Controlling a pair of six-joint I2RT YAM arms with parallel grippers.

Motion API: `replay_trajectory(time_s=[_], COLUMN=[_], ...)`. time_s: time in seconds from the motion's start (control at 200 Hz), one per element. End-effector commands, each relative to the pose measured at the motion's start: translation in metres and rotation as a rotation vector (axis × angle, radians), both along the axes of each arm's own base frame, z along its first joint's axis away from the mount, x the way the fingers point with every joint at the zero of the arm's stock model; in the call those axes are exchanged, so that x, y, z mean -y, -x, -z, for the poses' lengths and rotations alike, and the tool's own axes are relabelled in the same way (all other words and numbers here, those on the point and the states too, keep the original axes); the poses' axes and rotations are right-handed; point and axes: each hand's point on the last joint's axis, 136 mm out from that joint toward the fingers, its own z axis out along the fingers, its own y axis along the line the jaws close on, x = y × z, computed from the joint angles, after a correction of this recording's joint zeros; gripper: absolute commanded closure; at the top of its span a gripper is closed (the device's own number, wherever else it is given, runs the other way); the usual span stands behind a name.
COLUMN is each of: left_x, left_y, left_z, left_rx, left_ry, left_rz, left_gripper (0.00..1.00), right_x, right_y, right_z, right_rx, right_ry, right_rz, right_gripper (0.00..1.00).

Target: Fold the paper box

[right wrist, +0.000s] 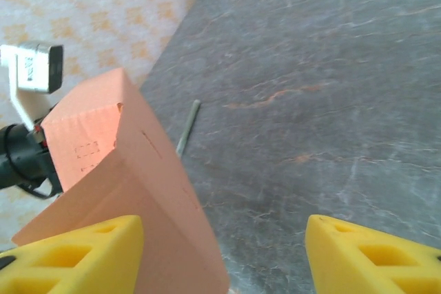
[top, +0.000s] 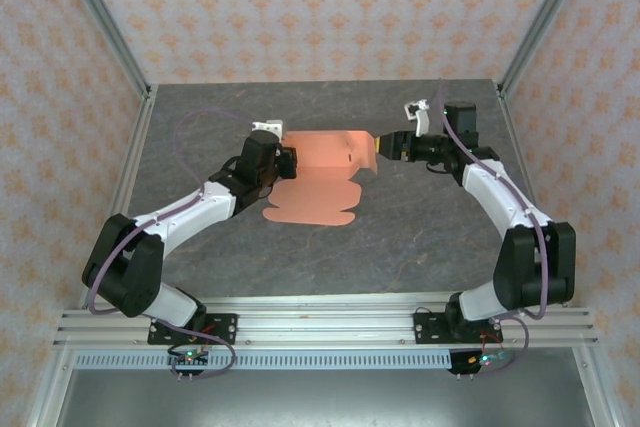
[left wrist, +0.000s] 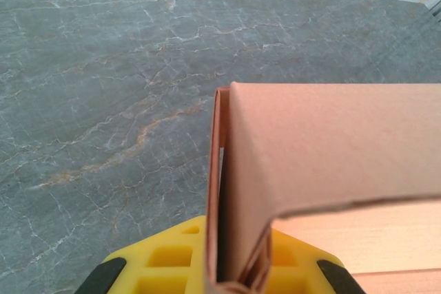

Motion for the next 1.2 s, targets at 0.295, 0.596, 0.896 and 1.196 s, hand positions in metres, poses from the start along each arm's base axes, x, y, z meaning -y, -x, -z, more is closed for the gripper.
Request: replay_trajectory(time_s=[0.295,0.596,0.896,1.196], left_x=[0.002,0.005,0.009,0.015], left_y=[-0.002,0.0,0.001,0.003], left_z=[-0.018,-0.021,-0.02,-0.023], left_rx=[0.025,0.027,0.022,0.026], left_ry=[0.046,0.062,0.07,0.081], left_rz=[0.011,0.029,0.042,0.063], left_gripper=[1.0,1.0,1.0,1.0], right_x=[-0.037,-0.046,-0.057,-0.064], right_y=[0.022,0.018,0.018,0.014], right_z=[-0.013,-0.01,-0.004,-0.001], right_rx=[0.07,0.067,0.058,0.061], right_ry=[-0.057,-0.05,-0.036,-0.025], right_rz=[-0.222,-0.236,-0.255,-0.259], right_gripper=[0.59,0.67,0.72,0.76])
